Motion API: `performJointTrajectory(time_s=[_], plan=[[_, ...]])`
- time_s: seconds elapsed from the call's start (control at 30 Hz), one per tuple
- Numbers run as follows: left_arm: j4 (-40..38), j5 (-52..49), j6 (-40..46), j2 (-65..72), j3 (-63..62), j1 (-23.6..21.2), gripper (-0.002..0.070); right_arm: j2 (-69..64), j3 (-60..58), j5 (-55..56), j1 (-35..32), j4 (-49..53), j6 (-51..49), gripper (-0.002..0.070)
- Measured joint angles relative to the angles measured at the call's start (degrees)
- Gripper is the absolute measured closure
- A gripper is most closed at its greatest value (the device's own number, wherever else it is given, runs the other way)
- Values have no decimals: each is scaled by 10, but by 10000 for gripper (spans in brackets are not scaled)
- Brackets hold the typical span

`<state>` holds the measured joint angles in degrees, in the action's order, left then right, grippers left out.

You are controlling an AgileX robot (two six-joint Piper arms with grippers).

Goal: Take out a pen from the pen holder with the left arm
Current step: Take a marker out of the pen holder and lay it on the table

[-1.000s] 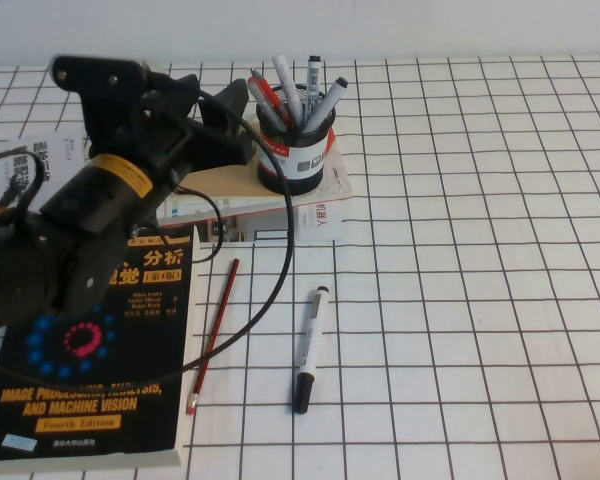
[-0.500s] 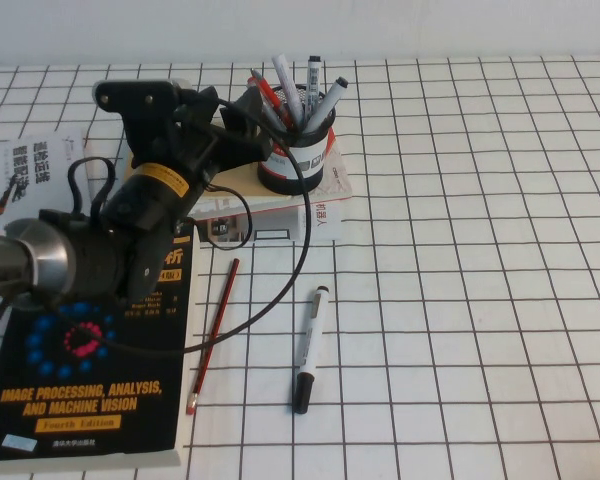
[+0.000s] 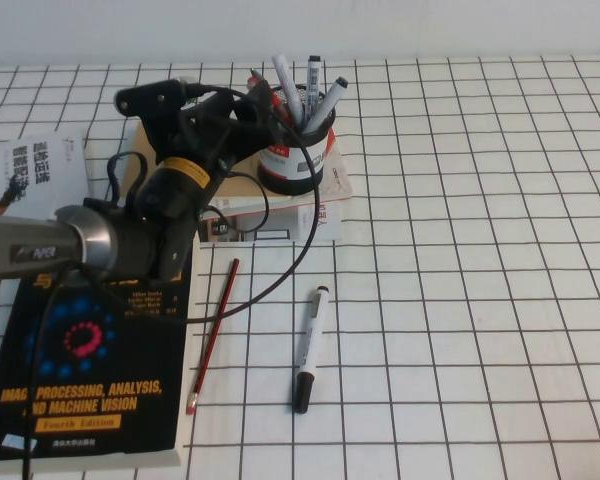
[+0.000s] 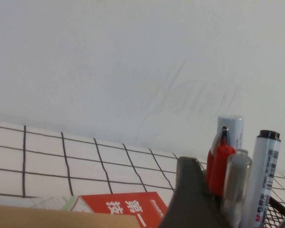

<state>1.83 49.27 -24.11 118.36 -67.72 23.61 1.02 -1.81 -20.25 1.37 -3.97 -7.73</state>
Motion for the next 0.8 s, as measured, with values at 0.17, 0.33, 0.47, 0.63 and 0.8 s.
performJointTrajectory(time_s=[0.17, 0.33, 0.47, 0.63, 0.8], plan=[[10, -14, -12, 13, -13, -1, 323, 0, 0, 0, 0, 0, 0, 693], [12, -17, -17, 13, -13, -1, 454, 0, 0, 0, 0, 0, 0, 692], [12, -17, -21, 13, -13, -1, 560, 0, 0, 0, 0, 0, 0, 692], [13, -17, -23, 13, -13, -1, 600, 0, 0, 0, 0, 0, 0, 693], [15, -24, -24, 13, -25, -1, 606, 0, 0, 0, 0, 0, 0, 692]])
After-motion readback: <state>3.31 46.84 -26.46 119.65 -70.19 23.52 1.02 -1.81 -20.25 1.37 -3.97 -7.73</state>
